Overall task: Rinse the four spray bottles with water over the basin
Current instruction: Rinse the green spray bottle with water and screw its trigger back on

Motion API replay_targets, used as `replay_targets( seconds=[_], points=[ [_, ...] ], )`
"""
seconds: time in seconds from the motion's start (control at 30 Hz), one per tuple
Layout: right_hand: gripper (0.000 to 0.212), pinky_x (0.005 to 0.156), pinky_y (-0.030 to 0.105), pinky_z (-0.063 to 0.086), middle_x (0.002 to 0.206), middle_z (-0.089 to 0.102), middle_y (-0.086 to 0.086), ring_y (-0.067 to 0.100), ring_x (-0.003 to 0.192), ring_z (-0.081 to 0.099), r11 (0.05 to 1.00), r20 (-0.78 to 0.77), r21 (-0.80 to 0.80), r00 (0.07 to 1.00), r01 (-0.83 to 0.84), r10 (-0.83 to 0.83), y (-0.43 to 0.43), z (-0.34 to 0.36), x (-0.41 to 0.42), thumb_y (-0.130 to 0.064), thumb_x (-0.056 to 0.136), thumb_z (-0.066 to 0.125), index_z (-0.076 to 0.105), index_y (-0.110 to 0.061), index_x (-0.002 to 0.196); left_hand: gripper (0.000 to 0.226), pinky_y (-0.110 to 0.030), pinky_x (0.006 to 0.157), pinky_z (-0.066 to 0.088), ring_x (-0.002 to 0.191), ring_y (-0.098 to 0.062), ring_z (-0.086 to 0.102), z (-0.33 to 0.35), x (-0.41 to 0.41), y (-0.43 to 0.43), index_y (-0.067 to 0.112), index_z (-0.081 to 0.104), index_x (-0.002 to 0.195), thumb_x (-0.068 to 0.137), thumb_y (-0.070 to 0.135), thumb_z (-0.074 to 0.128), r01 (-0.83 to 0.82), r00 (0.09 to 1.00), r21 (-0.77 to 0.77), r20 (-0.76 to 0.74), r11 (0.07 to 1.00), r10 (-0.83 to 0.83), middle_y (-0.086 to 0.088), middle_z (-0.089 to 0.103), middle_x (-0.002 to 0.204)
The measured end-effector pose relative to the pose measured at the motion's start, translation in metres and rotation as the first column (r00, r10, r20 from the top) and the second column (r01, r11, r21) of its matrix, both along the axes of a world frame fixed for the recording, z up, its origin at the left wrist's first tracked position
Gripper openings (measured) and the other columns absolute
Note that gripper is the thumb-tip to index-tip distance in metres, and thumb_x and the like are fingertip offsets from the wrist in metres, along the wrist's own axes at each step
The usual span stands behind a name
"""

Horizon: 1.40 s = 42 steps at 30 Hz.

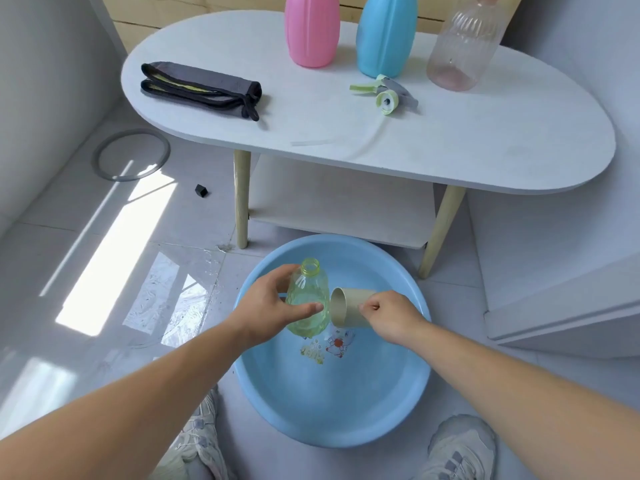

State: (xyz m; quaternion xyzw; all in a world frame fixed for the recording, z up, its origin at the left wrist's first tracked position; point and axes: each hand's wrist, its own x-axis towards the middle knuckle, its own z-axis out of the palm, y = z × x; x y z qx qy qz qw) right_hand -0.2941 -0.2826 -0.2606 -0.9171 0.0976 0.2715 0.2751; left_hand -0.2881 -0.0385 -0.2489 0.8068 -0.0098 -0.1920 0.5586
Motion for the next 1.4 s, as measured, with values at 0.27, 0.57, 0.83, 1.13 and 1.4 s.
replay_targets(
  seconds=[0.27, 0.57, 0.83, 1.13, 1.4],
  points=[
    [0.050, 0.050, 0.029, 0.026, 0.056, 0.034, -0.002, 0.018, 0.053, 0.033, 0.999, -0.045, -0.016, 0.998, -0.042, 0.041, -0.008, -0.012, 0.002, -0.027, 0.099, 0.053, 0.031, -0.018, 0.055, 0.050, -0.013, 0.083, 0.054, 0.099, 0.001, 0.072, 0.001, 0.000, -0.005, 0.039, 0.066, 0.117, 0.077, 0.024, 0.092, 0.015, 1.000, 0.010, -0.016, 1.000, -0.015, 0.014, 0.077, 0.111],
    [0.055, 0.050, 0.031, 0.024, 0.054, 0.029, 0.000, 0.018, 0.052, 0.029, 0.997, -0.100, -0.004, 0.992, -0.082, 0.082, -0.014, -0.030, 0.000, -0.030, 0.099, 0.054, 0.028, -0.016, 0.052, 0.053, -0.019, 0.087, 0.056, 0.100, -0.003, 0.073, -0.005, 0.000, -0.005, 0.035, 0.067, 0.121, 0.076, 0.024, 0.093, 0.015, 0.999, 0.016, -0.030, 1.000, -0.014, 0.011, 0.077, 0.110],
    [0.056, 0.051, 0.031, 0.022, 0.056, 0.026, -0.001, 0.018, 0.053, 0.026, 0.998, -0.115, 0.016, 0.992, -0.056, 0.058, -0.018, -0.038, 0.000, -0.031, 0.098, 0.057, 0.026, -0.018, 0.053, 0.054, -0.012, 0.083, 0.054, 0.100, 0.000, 0.072, -0.008, 0.000, -0.003, 0.037, 0.066, 0.120, 0.075, 0.025, 0.093, 0.018, 0.999, 0.029, -0.040, 0.999, -0.017, 0.013, 0.076, 0.111],
    [0.032, 0.088, 0.042, 0.056, 0.090, 0.071, 0.019, 0.035, 0.084, 0.068, 0.965, -0.130, 0.184, 0.978, 0.185, -0.163, -0.030, -0.031, -0.003, -0.041, 0.092, 0.066, 0.073, -0.016, 0.073, 0.052, -0.010, 0.083, 0.053, 0.099, 0.003, 0.071, -0.005, 0.000, 0.000, 0.041, 0.065, 0.117, 0.076, 0.022, 0.093, 0.018, 0.999, 0.034, -0.031, 0.999, -0.017, 0.015, 0.076, 0.109],
    [0.030, 0.103, 0.044, 0.052, 0.079, 0.067, 0.009, 0.020, 0.080, 0.069, 0.850, -0.134, 0.420, 0.948, 0.319, -0.289, -0.044, 0.006, -0.009, -0.027, 0.095, 0.066, 0.069, -0.010, 0.070, 0.054, -0.022, 0.092, 0.055, 0.104, 0.003, 0.069, 0.007, 0.001, 0.009, 0.034, 0.068, 0.122, 0.076, 0.024, 0.093, -0.012, 1.000, 0.033, 0.012, 0.999, 0.012, 0.014, 0.075, 0.112]
  ],
)
